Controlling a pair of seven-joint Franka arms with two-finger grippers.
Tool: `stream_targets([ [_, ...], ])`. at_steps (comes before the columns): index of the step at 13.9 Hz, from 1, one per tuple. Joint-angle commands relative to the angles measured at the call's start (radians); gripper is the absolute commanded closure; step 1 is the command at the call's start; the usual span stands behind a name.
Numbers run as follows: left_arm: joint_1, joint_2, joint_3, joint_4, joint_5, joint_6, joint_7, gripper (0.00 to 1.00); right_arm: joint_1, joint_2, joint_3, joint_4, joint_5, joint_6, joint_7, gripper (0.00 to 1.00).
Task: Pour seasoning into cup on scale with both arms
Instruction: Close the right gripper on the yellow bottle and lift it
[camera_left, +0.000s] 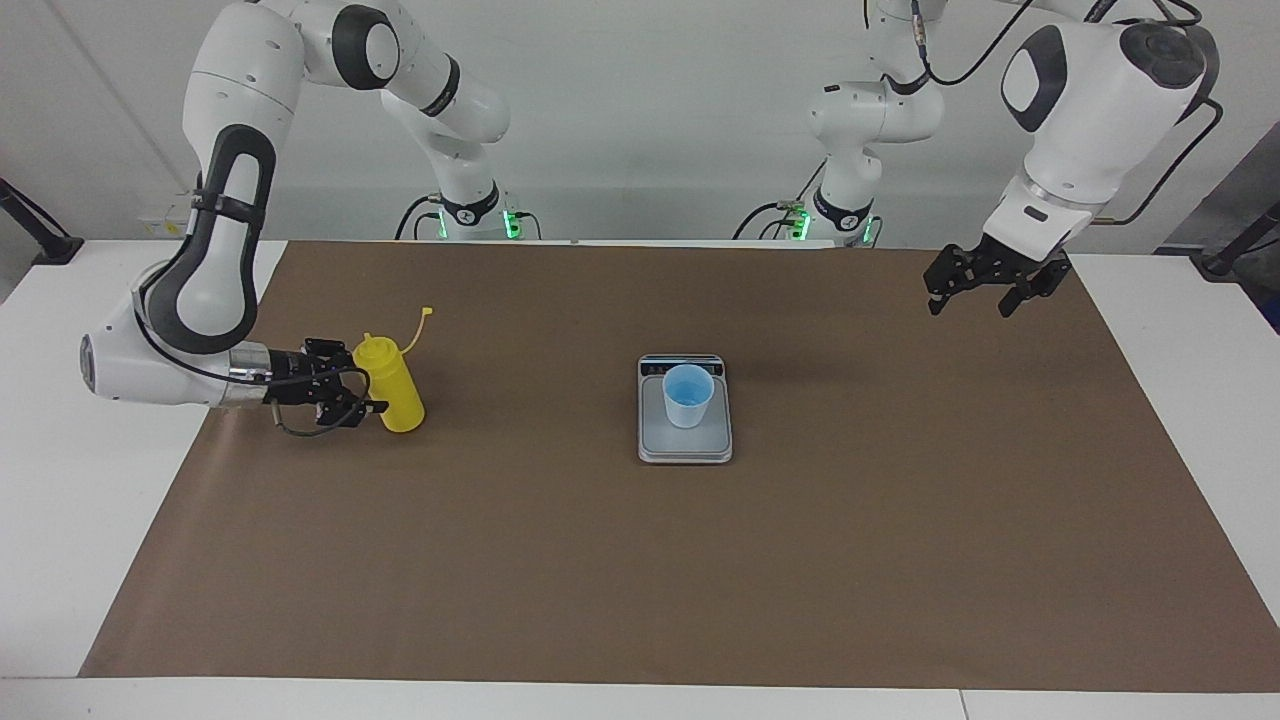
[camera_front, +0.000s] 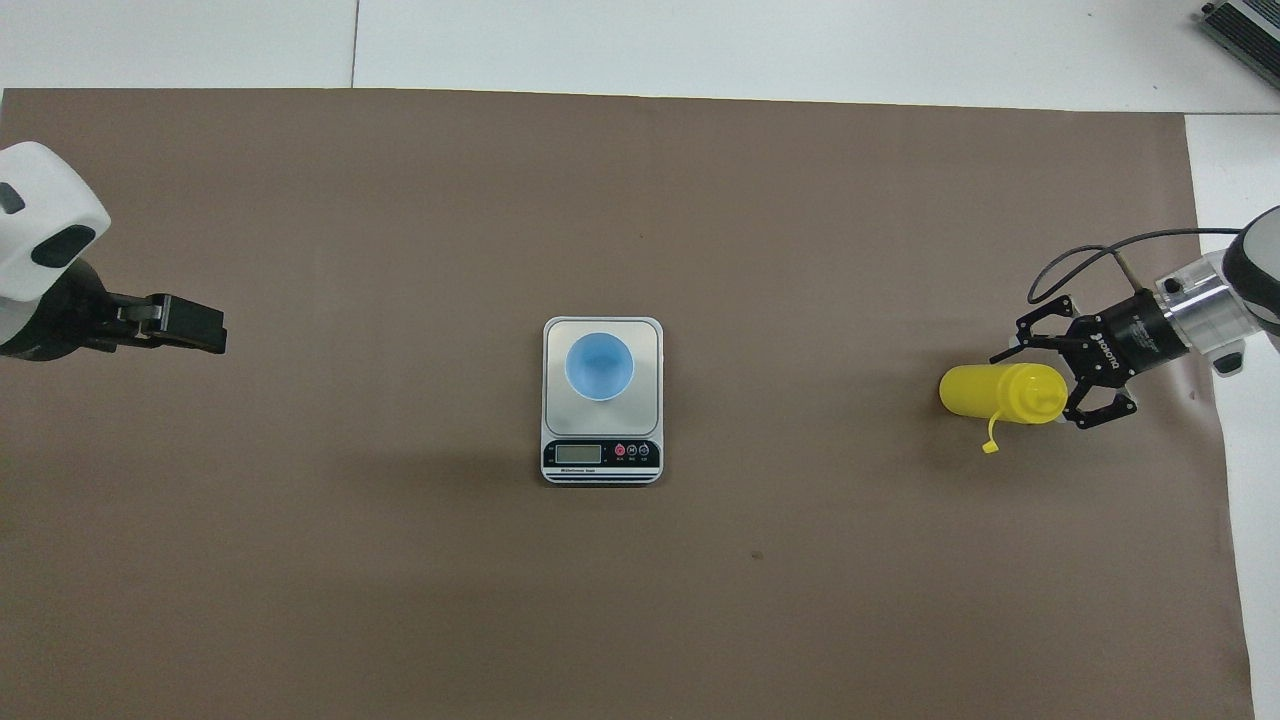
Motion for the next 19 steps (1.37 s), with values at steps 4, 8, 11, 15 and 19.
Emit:
stream_targets([
  [4,0.041,-0.012,-0.012,0.060,0.014,-0.123,0.051,0.00,-0.008,-0.029,0.003,-0.035,0.028,0.002,0.022,0.53],
  [8,0.041,-0.046,-0.015,0.033,0.012,-0.113,0.045,0.00,0.005,-0.030,0.003,-0.047,0.026,0.023,0.020,0.16],
  [11,0.039,-0.044,-0.015,0.033,0.012,-0.111,0.042,0.00,0.014,-0.037,0.003,-0.070,0.025,0.053,0.020,0.00],
  [15,0.039,-0.044,-0.017,0.036,0.012,-0.110,0.036,0.00,0.018,-0.049,0.009,-0.099,0.028,0.051,0.012,0.00],
  [19,0.038,-0.047,-0.017,0.031,0.011,-0.103,0.039,0.00,0.015,-0.050,0.011,-0.098,0.033,0.007,0.015,0.54],
])
